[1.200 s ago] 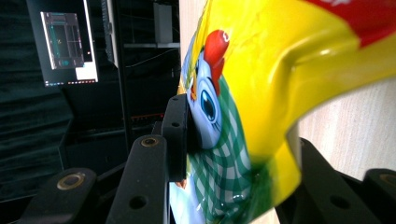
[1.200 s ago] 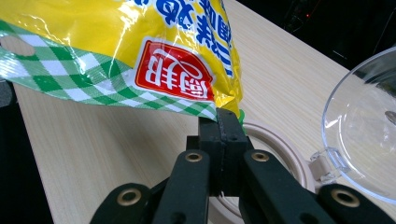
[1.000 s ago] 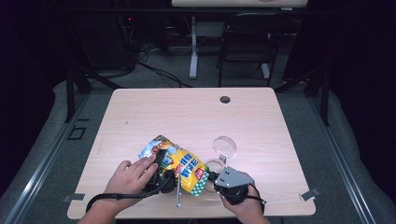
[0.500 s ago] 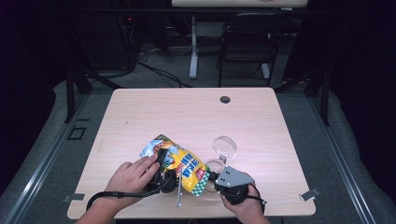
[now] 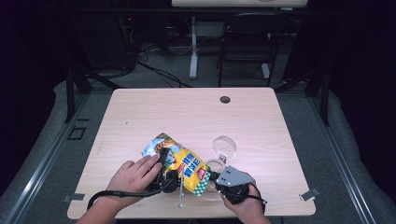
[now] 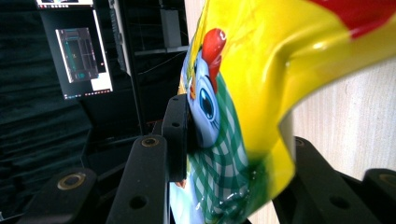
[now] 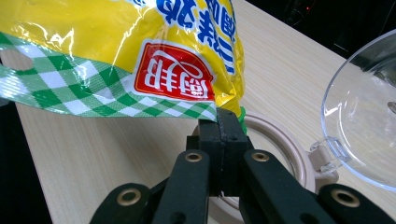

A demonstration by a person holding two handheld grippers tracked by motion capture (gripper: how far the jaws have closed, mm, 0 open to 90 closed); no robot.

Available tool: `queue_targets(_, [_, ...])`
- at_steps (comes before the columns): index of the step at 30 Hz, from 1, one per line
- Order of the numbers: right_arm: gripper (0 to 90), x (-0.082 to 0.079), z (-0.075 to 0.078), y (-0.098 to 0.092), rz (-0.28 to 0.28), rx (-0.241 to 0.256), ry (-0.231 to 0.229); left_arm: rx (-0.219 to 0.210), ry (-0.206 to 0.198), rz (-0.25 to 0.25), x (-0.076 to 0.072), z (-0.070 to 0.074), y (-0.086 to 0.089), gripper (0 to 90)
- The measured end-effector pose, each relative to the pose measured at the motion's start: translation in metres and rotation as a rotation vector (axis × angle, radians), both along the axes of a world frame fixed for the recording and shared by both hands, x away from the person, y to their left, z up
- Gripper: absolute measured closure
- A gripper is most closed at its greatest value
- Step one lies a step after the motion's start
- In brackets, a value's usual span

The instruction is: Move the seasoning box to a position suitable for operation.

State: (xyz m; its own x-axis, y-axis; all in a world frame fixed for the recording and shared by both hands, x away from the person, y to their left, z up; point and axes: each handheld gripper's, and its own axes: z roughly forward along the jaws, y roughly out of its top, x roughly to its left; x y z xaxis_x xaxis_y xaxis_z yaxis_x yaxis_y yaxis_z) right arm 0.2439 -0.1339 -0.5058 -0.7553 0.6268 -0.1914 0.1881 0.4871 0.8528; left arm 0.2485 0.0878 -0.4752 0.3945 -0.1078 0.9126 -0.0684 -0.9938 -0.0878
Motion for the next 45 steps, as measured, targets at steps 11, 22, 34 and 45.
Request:
queue_targets(11, [90.0, -0.0003, -0.0005, 0.0003, 0.005, -0.007, -0.001, 0.011, -0.01, -0.007, -0.0005, 0.0, -0.0008, 67.3])
queue_targets(22, [90.0, -0.0004, -0.0001, -0.0012, -0.003, -0.003, 0.001, 0.039, -0.033, -0.026, -0.0018, 0.0013, -0.0028, 67.5])
queue_targets(34, [90.0, -0.0011, -0.0004, 0.0002, -0.002, -0.007, -0.001, 0.087, -0.069, -0.047, -0.0031, 0.0031, -0.0049, 67.6])
queue_targets(45, [90.0, -0.0011, 0.0, -0.0001, -0.007, -0.008, 0.001, 0.102, -0.086, -0.059, -0.0038, 0.0042, -0.0066, 67.9])
